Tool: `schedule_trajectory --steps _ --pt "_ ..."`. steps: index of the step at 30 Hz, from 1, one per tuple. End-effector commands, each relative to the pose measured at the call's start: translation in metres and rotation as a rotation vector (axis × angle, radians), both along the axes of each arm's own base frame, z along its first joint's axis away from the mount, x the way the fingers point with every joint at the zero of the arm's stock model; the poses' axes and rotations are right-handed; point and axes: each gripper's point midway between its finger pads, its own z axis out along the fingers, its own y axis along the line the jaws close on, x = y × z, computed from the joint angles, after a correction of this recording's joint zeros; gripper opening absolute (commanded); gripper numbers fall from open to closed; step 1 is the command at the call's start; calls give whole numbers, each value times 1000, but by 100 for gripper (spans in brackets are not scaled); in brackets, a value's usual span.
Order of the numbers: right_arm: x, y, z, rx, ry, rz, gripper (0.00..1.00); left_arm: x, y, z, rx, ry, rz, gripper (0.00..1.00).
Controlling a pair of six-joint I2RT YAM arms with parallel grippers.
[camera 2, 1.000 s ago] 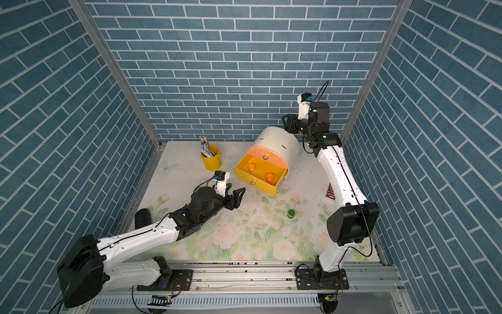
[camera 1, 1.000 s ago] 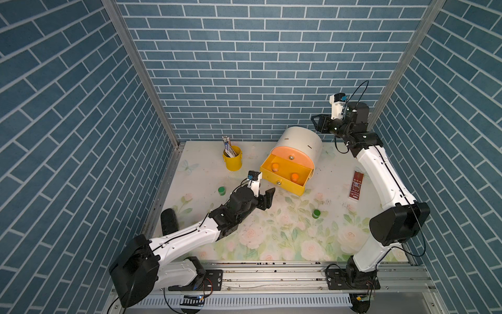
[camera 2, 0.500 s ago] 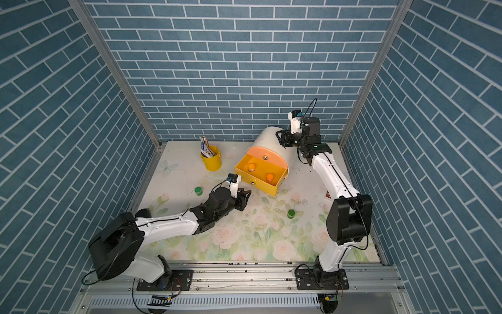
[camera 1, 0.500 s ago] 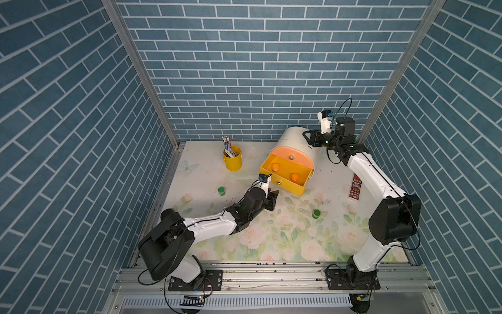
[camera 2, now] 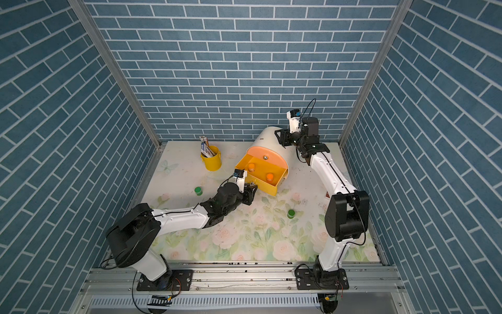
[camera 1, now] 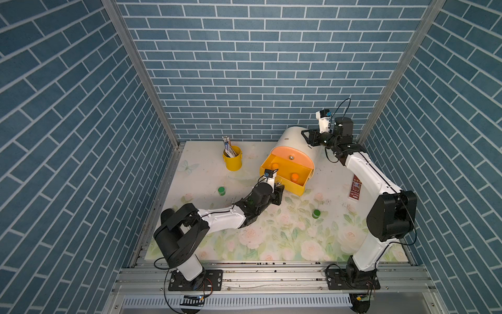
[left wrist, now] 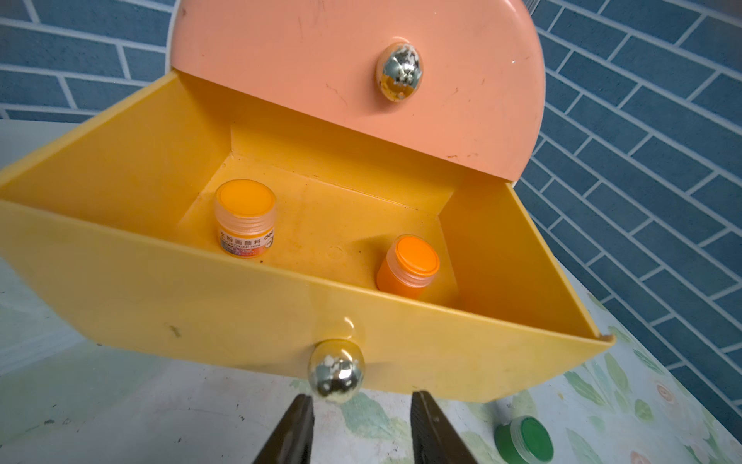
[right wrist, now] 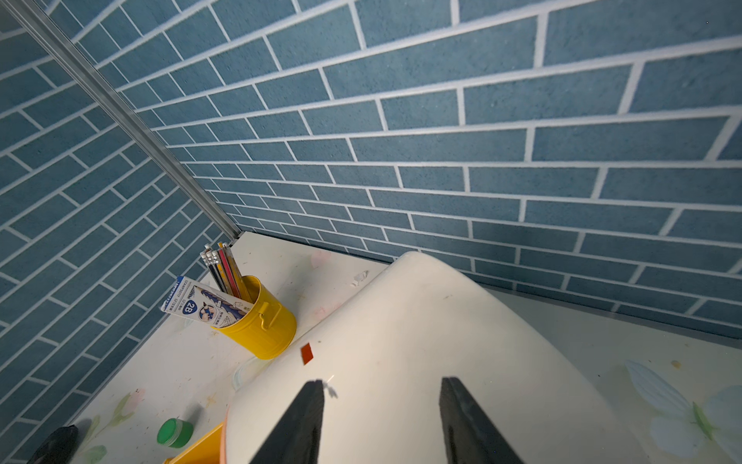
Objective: Put the paint cans in the drawer according to color
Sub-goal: Close the drawer in the storage box.
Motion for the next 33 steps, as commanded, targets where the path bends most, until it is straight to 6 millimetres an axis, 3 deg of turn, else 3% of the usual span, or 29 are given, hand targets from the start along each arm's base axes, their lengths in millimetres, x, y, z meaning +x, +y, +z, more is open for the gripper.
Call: schedule_trajectory --steps 1,13,20,26,33 --pt "2 6 -3 -25 -32 33 51 5 -3 8 -18 -23 21 41" --pt "4 8 -18 -47 -8 42 51 15 -10 6 23 -37 26 23" --pt "3 8 -24 -52 4 46 51 21 -12 7 34 -42 40 23" --pt "1 8 -28 -57 9 48 51 27 -11 2 40 -28 70 35" --pt "-1 9 -31 -55 17 54 51 32 -16 -3 41 -21 77 30"
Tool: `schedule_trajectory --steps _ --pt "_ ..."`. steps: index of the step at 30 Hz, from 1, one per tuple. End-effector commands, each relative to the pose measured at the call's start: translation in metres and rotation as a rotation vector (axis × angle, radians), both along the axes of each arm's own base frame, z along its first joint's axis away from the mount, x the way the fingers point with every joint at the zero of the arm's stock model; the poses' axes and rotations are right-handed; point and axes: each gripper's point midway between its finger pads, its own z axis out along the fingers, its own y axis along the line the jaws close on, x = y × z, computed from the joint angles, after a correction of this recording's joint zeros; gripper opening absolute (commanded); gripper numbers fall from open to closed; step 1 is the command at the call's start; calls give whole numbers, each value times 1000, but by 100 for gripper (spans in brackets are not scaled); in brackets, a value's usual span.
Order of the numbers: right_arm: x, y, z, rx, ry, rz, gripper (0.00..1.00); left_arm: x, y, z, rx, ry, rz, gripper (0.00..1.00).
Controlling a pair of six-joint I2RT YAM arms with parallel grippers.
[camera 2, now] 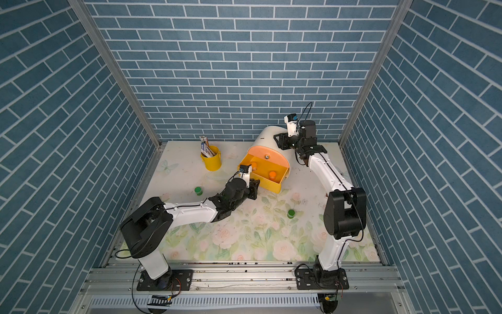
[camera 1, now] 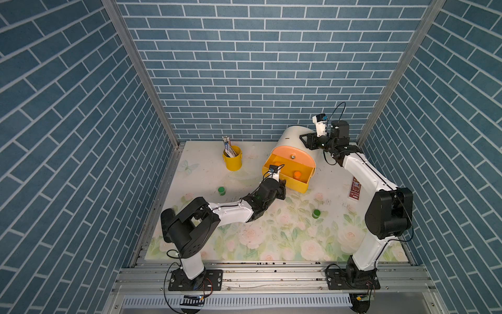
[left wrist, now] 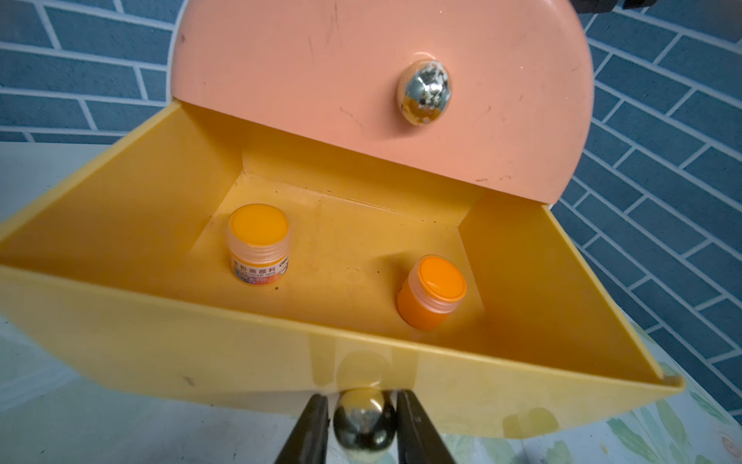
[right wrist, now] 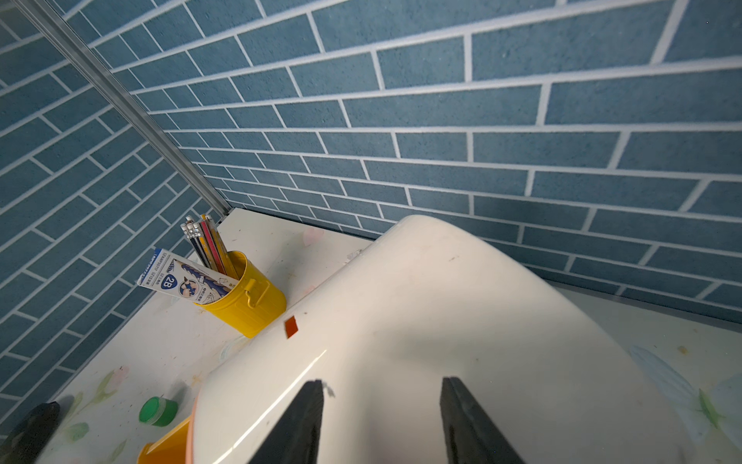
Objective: Put the paint cans in the drawer according to color
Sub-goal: Close the drawer in the storage box.
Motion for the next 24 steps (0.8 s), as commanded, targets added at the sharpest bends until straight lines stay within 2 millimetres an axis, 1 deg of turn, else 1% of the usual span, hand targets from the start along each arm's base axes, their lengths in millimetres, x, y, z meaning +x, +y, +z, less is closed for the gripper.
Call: schedule_trajectory --steps 1,8,13,21,24 --pt "-2 5 -5 -14 -9 32 51 6 -2 -2 8 3 23 28" --pt "-3 5 -8 -12 -2 32 51 17 -1 2 9 -10 57 21" --pt "-4 8 -12 -4 7 44 51 27 -2 4 -9 -27 69 21" --pt "-5 8 -19 -8 20 47 51 40 -18 15 -49 -58 61 21" --pt "-5 8 -19 -9 20 48 51 46 -20 19 -61 -68 69 24"
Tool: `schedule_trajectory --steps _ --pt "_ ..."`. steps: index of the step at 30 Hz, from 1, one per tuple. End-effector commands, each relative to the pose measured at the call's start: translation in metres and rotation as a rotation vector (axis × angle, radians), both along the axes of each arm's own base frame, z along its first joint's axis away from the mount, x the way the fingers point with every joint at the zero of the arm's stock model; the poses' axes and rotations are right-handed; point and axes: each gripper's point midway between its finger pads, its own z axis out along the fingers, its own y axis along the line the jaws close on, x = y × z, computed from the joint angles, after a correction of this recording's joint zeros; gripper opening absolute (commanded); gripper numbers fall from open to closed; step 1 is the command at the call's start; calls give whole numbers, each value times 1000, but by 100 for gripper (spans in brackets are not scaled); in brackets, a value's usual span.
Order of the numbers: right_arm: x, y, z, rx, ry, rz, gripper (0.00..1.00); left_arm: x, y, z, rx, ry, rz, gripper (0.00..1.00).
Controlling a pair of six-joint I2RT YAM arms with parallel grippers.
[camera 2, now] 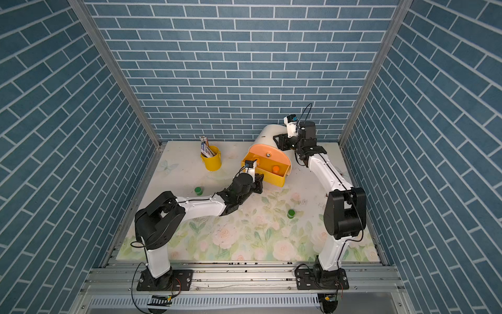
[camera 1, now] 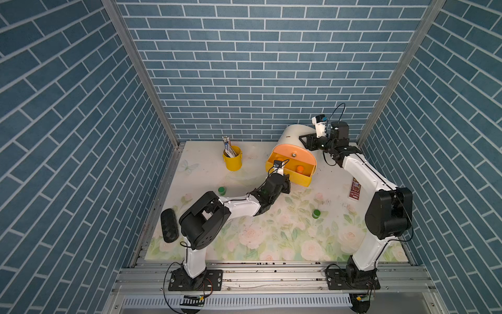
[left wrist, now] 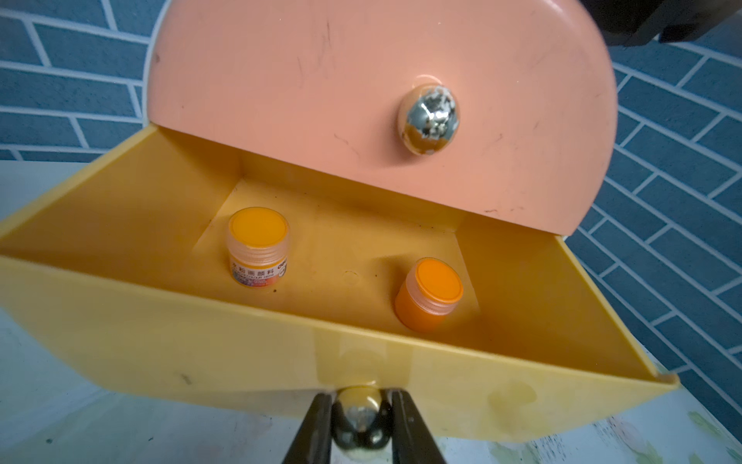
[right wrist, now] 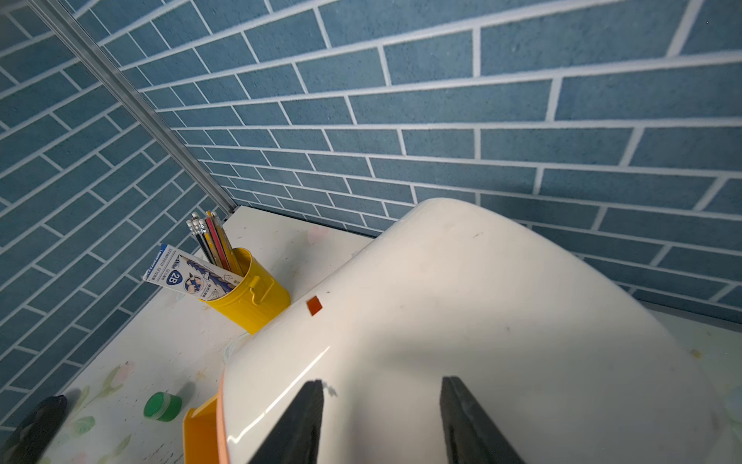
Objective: Put the paint cans in the drawer according to color
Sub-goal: Close the drawer in the storage box.
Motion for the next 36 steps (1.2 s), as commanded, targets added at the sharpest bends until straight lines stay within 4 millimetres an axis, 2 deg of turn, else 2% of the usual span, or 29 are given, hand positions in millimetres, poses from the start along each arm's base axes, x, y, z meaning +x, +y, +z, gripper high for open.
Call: schedule_trajectory --steps 1,10,19,31,36 --pt "-3 5 -15 -16 19 31 51 14 -1 19 -47 -49 29 25" --pt "-4 7 -19 -16 25 38 51 38 -4 17 -75 -65 53 28" --pt "-3 7 -23 -23 32 41 51 57 -18 18 -76 -99 39 39" --pt "-3 7 -26 -31 36 46 51 70 -24 10 -87 -111 41 42" --pt "-3 7 -28 -35 41 46 52 69 -25 13 -104 -112 26 48"
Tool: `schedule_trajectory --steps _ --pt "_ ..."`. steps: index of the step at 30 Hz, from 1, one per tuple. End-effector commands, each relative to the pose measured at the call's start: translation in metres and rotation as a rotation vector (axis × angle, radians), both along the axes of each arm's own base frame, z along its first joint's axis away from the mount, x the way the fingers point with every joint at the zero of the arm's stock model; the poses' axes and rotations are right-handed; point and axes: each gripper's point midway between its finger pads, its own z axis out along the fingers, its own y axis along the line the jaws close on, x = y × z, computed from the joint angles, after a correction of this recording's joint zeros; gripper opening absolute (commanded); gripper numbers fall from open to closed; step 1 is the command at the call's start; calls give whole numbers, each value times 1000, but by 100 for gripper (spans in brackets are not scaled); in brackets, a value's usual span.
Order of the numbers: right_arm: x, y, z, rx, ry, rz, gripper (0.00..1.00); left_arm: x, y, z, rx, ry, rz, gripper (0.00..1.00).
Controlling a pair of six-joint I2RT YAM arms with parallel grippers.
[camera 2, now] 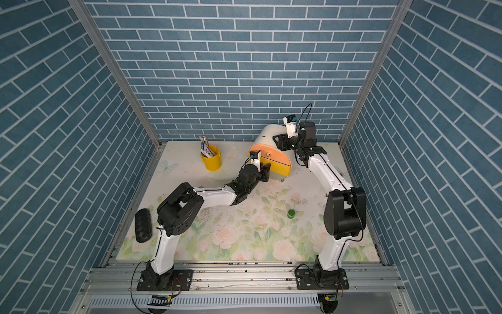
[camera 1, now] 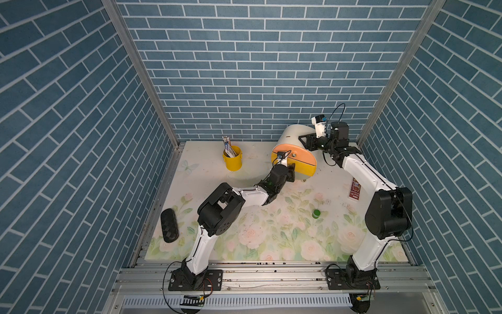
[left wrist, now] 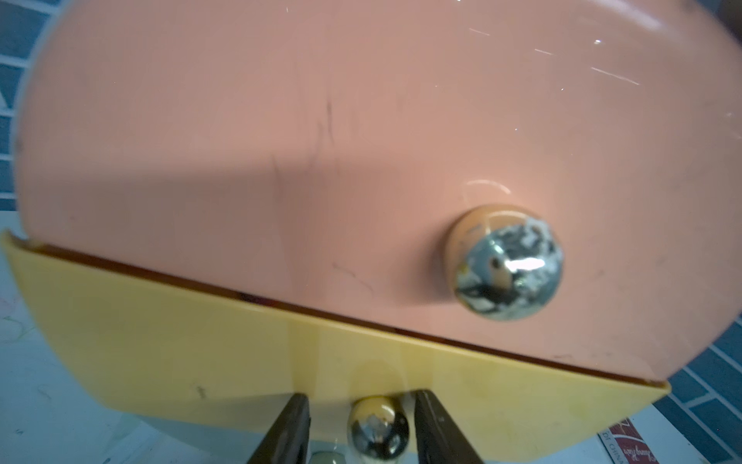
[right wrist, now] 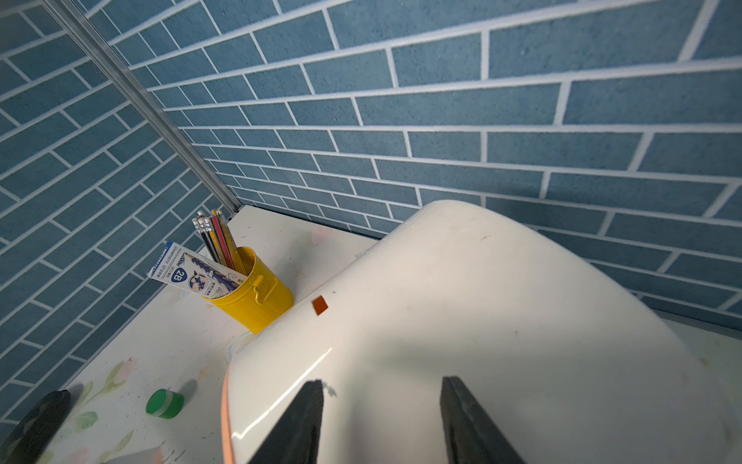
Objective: Put the paint cans in the drawer according to color
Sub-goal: Close the drawer in the storage box.
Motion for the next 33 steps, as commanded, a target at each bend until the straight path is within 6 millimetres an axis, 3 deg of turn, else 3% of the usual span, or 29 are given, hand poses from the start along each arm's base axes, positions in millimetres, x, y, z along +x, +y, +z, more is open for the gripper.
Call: schedule_trajectory --steps 1,8,15,22,33 --pt "-2 4 -28 -37 53 28 51 5 0 12 -29 -34 -4 49" --pt "-1 4 -30 -43 55 25 52 -3 9 10 -33 -22 -1 52" --pt "-1 3 -30 -45 55 21 52 -15 22 -26 -32 40 9 53" --pt "-1 2 -30 -49 55 19 52 -14 17 -53 -38 81 -15 57" --pt "0 1 -32 -53 58 18 52 -3 9 -80 -48 123 -52 59"
